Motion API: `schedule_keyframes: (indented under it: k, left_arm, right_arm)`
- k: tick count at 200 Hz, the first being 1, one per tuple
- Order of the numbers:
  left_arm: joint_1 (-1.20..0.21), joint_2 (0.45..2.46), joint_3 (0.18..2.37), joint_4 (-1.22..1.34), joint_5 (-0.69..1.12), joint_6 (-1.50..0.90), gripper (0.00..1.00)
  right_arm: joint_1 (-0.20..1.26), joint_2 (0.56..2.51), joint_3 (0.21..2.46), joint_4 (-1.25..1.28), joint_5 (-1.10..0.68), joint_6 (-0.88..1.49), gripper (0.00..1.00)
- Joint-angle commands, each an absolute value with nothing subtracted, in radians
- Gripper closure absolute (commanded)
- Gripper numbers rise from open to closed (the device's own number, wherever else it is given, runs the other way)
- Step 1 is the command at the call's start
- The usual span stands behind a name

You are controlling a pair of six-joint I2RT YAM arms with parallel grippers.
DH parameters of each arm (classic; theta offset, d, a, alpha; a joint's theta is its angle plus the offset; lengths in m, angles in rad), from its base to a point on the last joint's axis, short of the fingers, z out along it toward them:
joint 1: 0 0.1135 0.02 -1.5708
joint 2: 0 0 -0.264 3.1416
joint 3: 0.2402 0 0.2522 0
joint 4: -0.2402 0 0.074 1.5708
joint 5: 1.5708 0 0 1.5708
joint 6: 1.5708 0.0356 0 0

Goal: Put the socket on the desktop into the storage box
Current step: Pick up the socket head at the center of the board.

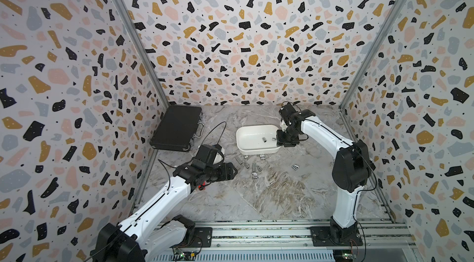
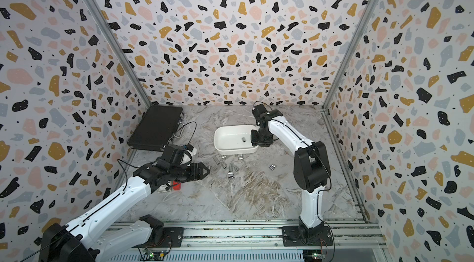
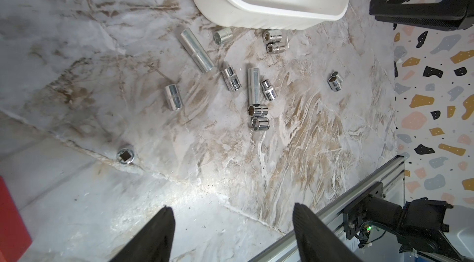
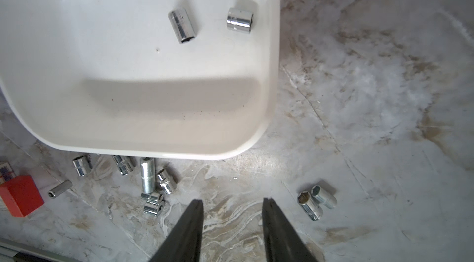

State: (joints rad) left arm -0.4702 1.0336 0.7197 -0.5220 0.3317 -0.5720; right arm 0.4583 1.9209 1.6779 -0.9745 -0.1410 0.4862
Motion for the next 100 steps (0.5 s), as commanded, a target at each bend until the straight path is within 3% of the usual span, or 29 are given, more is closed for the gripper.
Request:
schedule_keyframes:
  k: [1,100]
  left_arm:
    - [-0.5,1.026,0.702,-0.484,0.335,-0.575,0.23]
    - [-0.639,1.105,0.714,-0.399,0.281,-0.619,0.23]
  right_arm:
    - [0.447,1.813,1.61,-0.949,-0.133,0.485,0.56]
    - [0.368,1.597,1.249,-0.876,-0.128,0.491,0.5]
